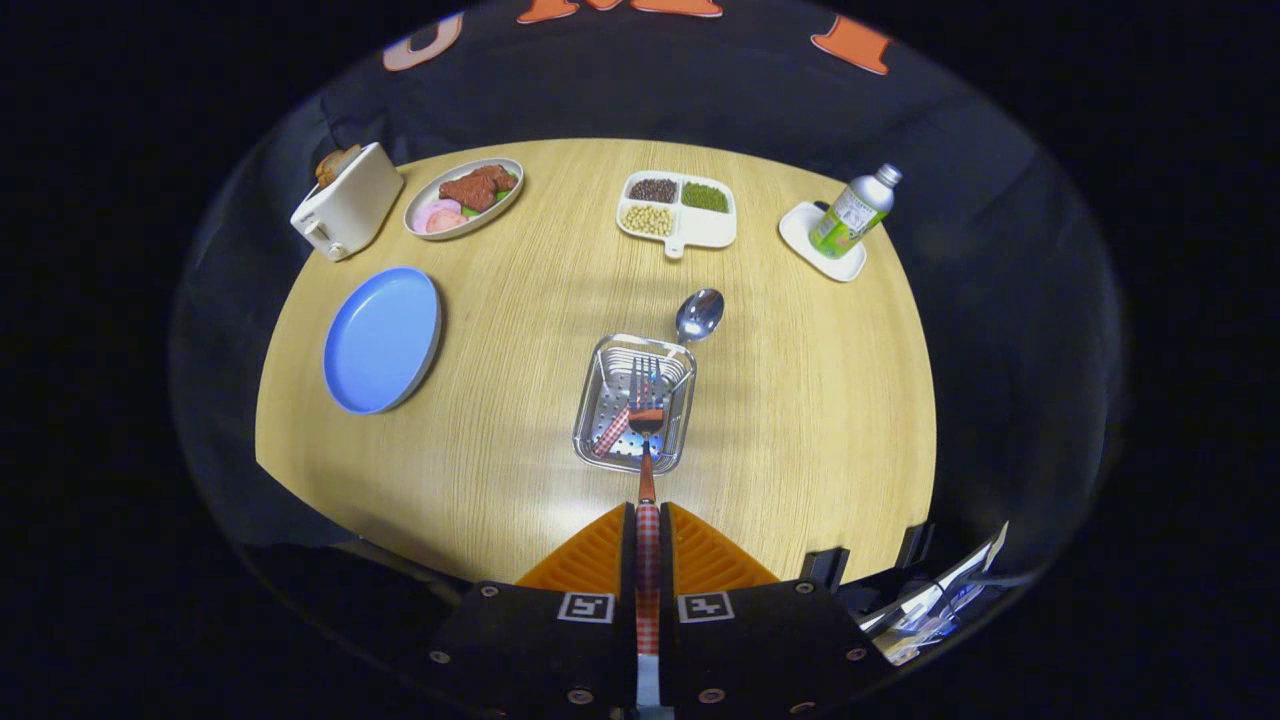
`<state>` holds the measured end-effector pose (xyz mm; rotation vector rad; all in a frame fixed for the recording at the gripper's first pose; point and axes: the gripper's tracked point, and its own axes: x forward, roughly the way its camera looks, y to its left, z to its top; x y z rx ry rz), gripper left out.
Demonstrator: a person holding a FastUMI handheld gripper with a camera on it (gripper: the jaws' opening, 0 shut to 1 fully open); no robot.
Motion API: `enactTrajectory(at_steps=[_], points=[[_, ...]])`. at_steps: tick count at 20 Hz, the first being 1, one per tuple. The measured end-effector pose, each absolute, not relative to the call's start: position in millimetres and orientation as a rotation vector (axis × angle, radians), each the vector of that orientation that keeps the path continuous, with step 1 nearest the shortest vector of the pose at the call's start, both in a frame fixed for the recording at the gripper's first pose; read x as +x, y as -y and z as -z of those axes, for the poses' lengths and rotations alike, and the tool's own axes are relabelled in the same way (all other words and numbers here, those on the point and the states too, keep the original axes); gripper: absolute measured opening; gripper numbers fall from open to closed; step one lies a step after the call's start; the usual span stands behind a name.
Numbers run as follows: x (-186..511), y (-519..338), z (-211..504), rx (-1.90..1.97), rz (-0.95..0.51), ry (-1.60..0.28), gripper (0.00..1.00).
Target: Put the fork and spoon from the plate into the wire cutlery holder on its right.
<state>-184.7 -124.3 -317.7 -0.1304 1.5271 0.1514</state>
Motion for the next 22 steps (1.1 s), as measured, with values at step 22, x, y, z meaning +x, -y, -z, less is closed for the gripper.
enactTrajectory(at_steps=[22], points=[[-173.9,102.2,353.9,0.109,-0.145,-1.902,0.12]])
